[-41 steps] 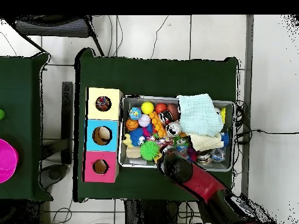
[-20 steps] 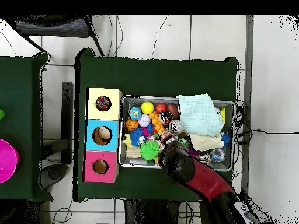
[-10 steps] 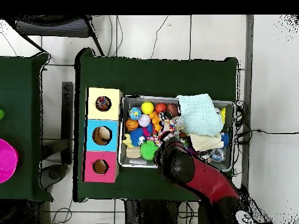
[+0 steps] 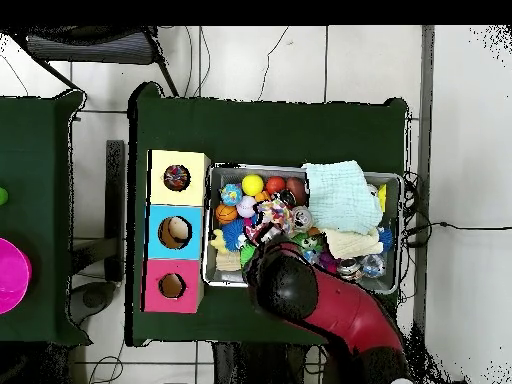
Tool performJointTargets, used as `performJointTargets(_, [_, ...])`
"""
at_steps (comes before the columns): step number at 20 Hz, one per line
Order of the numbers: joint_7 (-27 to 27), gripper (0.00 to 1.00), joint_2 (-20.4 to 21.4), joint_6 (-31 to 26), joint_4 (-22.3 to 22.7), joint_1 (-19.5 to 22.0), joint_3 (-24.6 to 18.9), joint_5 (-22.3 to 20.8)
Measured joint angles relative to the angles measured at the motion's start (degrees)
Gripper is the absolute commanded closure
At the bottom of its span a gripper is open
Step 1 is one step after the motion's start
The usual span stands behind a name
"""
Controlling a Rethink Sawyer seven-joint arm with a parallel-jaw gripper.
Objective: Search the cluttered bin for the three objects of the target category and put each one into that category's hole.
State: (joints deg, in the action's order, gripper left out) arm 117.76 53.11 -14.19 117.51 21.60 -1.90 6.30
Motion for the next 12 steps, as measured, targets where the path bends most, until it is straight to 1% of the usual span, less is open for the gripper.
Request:
performJointTargets(6, [0.00,1.00,2.74,-2.49,-0.74,-2.11,0.37,0.90])
performJointTargets(9, [0.00,1.00,4.56,-5.37,-2.74,-4.64,1.31,1.33])
performJointTargets(11, [0.00,1.00,4.85,-6.04,-3.31,-5.28,1.65,1.34])
performJointTargets(12, [0.00,1.00,5.22,-7.24,-4.23,-6.37,2.22,1.34])
